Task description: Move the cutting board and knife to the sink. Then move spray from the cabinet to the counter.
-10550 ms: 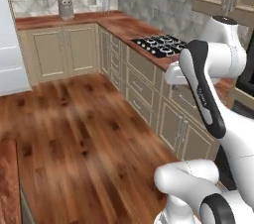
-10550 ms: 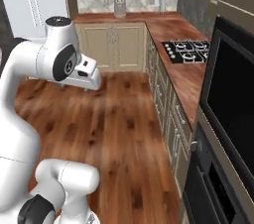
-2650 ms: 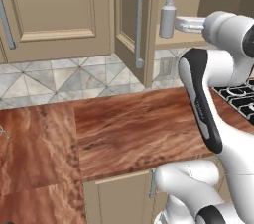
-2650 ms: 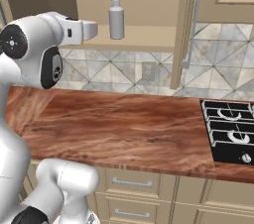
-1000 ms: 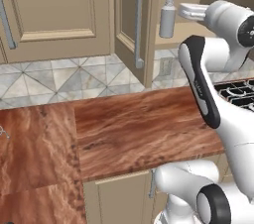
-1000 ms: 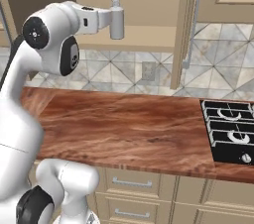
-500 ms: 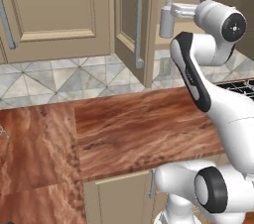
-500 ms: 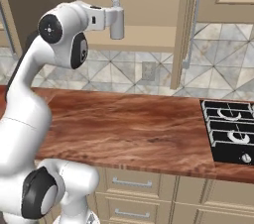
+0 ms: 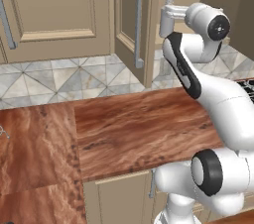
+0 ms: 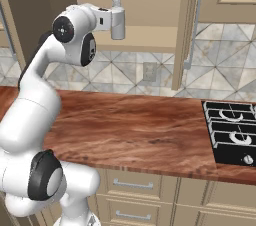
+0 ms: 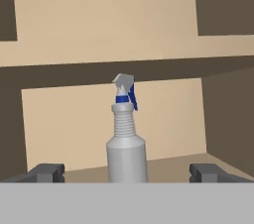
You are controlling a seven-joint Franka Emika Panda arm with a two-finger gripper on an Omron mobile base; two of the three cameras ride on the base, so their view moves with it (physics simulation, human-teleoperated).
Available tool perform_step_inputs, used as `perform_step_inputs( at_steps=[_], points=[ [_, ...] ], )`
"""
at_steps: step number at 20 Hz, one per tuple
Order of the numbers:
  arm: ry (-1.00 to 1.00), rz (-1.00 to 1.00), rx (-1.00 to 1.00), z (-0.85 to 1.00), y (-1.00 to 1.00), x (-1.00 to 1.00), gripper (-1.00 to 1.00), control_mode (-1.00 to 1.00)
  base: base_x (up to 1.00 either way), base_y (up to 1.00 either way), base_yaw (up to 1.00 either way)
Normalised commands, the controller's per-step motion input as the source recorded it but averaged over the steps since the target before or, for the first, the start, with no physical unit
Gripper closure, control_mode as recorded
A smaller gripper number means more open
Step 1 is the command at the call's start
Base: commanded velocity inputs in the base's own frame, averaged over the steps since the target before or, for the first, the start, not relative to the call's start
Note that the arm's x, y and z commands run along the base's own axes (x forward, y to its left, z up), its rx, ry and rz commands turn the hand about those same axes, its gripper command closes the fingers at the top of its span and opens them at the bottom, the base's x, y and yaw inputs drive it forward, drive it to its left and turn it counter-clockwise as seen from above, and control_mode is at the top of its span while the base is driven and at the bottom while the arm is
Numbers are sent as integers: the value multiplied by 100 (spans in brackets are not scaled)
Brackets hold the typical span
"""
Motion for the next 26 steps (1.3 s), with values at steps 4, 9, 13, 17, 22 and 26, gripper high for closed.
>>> perform_step_inputs(
  at_steps=[4,9,13,17,22,26],
  points=[
    [0,0,0,0,0,41,-100,-100,0,0,0],
    [0,0,0,0,0,49,-100,-100,0,0,0],
    [0,0,0,0,0,48,-100,-100,0,0,0],
    [0,0,0,0,0,45,-100,-100,0,0,0],
    [0,0,0,0,0,41,-100,-100,0,0,0],
    [0,0,0,0,0,31,-100,-100,0,0,0]
  ],
)
